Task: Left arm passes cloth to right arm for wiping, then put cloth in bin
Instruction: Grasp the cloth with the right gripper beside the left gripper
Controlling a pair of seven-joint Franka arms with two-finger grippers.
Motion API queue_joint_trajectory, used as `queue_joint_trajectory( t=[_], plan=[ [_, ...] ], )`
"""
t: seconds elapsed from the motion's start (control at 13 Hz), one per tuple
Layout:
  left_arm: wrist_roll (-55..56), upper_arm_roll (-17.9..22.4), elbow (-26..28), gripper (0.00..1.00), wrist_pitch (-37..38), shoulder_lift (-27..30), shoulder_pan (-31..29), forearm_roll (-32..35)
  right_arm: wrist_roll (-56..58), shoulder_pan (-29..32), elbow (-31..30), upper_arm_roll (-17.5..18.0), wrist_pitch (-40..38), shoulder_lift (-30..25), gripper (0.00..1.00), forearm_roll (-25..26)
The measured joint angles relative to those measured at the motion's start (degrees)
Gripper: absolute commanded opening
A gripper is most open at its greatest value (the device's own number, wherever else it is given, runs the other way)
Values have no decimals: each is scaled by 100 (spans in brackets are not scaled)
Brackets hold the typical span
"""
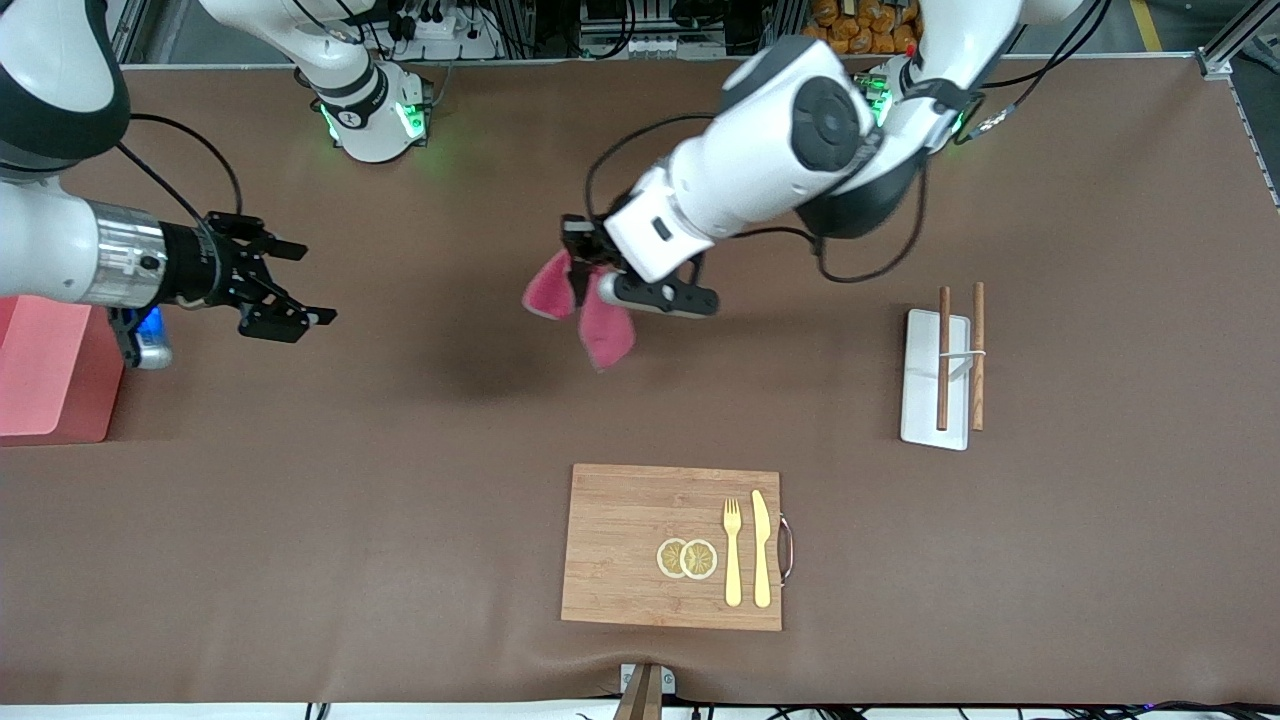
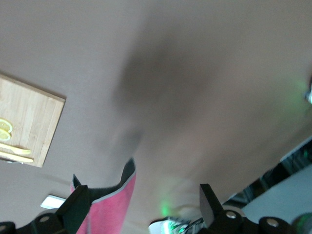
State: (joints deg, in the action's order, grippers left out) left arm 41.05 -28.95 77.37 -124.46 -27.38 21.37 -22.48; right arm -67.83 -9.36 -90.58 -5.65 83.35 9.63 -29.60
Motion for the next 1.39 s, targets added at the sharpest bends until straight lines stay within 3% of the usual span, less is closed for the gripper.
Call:
queue_joint_trajectory(
  t=[0.46,0.93,1.24,1.39],
  plan=[
    [333,20,-79,0,-513,-8,71,0,-685,-288,-518,2,342,121,100,-972],
    [420,22,-80,0,-607,-8,71,0,-1757,-1242,-532,14,1258,244,100,-1073],
    [448,30,-80,0,-627,-8,70,0,-1988,-1650,-536,15,1665,438,99,-1401],
    [490,30,-80,0,-653,-8,71,0,-1990,-1807,-536,15,1785,510,72,-1468]
  ],
)
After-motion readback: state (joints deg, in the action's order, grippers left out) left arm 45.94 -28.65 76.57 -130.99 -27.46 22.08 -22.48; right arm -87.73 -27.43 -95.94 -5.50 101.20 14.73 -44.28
